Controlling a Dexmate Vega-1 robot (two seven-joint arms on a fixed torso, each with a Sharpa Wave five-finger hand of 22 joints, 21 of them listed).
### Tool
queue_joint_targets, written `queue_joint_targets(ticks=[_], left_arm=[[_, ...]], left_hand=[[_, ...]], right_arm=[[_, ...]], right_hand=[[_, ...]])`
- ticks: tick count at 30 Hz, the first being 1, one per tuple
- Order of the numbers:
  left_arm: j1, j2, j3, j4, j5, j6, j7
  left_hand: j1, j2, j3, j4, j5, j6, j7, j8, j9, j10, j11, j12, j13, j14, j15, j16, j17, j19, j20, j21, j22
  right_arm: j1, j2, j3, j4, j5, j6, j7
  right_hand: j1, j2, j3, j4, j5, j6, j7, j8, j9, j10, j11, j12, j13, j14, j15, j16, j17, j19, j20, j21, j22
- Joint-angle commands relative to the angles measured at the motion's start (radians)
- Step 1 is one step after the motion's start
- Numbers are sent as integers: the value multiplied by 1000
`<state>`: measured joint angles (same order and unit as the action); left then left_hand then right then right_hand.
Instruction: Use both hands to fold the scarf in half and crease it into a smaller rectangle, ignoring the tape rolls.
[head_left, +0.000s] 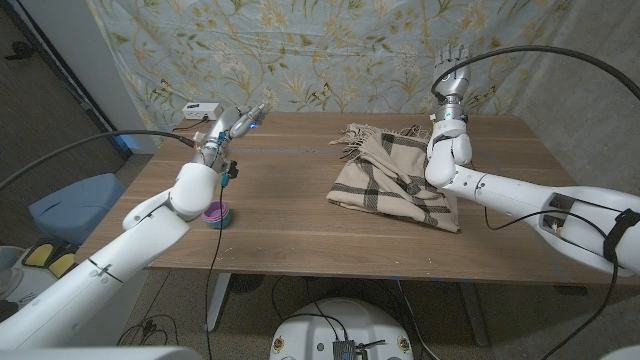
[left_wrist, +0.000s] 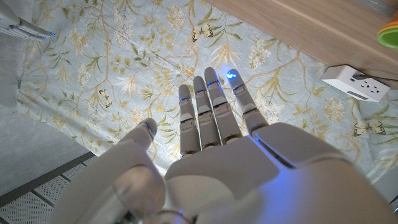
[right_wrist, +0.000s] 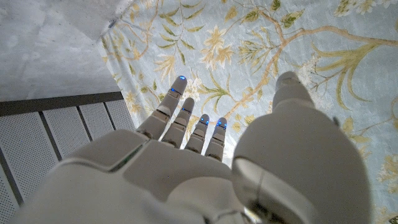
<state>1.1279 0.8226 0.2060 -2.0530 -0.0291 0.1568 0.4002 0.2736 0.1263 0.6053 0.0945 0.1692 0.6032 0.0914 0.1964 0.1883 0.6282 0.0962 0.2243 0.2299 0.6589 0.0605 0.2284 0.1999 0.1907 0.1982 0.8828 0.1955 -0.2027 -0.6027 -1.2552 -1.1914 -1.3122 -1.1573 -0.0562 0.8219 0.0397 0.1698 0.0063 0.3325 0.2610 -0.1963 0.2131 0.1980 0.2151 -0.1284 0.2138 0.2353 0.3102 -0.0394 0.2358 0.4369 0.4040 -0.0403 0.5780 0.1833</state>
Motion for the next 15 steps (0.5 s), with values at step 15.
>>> queue_joint_targets(ticks=[15], left_arm=[[42,-25,-23,-12,21,-53,38]], left_hand=[[-20,-2,14,-15,6,-119,-51,-26,2,-113,-14,-35,-4,-110,11,-32,2,-43,0,-25,1]], right_arm=[[-524,-93,723,-653,697,462,-383]], right_hand=[[-149,83,-25,103,-34,122,70,13,0,113,75,16,-8,109,-71,26,-38,55,72,-2,-3]])
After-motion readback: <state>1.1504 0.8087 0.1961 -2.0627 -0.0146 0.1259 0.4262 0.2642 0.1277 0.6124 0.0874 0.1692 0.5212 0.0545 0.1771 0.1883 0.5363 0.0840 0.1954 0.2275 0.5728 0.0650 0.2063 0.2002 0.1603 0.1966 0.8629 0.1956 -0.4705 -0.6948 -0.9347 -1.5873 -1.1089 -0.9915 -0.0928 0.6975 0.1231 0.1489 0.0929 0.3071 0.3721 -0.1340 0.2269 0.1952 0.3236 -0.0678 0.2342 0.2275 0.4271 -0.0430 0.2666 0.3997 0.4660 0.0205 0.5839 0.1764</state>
